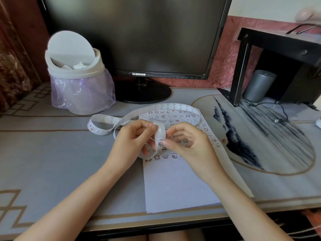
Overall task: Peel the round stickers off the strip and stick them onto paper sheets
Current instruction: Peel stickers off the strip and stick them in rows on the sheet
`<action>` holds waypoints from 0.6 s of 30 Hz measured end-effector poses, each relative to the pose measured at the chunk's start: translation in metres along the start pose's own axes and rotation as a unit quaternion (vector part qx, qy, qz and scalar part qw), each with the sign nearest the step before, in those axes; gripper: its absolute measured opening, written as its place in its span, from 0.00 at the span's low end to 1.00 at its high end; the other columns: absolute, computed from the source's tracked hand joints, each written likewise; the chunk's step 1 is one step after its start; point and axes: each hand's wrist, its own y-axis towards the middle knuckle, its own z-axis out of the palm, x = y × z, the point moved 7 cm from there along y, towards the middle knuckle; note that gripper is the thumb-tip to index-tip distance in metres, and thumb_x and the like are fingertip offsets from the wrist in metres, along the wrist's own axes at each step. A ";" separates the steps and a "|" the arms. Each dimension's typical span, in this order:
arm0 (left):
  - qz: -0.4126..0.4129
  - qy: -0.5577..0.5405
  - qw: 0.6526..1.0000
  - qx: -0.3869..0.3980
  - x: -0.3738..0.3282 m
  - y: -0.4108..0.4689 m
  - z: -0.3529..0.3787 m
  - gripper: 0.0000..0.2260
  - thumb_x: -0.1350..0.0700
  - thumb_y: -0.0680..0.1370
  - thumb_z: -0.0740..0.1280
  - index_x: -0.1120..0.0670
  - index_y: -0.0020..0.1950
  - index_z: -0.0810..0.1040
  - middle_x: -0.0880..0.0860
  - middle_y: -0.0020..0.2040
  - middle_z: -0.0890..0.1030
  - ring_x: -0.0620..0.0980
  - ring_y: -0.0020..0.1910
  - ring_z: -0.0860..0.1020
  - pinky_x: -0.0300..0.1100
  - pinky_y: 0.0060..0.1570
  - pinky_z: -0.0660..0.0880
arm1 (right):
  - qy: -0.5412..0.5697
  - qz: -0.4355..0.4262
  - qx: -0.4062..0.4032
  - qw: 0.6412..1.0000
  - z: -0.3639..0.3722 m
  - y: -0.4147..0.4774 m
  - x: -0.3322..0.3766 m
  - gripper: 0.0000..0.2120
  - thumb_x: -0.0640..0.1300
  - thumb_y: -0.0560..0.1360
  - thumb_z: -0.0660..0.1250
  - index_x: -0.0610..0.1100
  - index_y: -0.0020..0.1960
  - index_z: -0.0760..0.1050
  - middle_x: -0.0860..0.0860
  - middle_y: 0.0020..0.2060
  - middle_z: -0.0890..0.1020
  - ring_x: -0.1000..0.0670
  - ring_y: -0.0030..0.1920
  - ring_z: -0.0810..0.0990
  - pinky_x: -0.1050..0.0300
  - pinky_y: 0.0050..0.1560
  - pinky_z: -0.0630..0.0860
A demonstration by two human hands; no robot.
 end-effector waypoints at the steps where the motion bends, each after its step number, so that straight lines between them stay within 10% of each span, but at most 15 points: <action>1: 0.004 -0.003 1.000 0.001 -0.001 0.000 0.000 0.07 0.58 0.79 0.64 0.57 0.43 0.78 0.49 0.29 0.79 0.45 0.28 0.75 0.36 0.27 0.71 | 0.002 -0.008 -0.004 1.000 0.002 0.001 0.002 0.08 0.39 0.69 0.74 0.46 0.46 0.78 0.53 0.40 0.84 0.57 0.41 0.79 0.73 0.38 0.69; 18: 0.004 -0.016 0.998 0.055 0.002 -0.001 0.011 0.04 0.58 0.76 0.68 0.56 0.42 0.80 0.47 0.33 0.80 0.43 0.32 0.77 0.35 0.35 0.75 | 0.025 -0.011 -0.041 0.999 -0.005 0.005 -0.005 0.07 0.36 0.70 0.73 0.48 0.41 0.81 0.57 0.34 0.83 0.58 0.37 0.79 0.60 0.44 0.76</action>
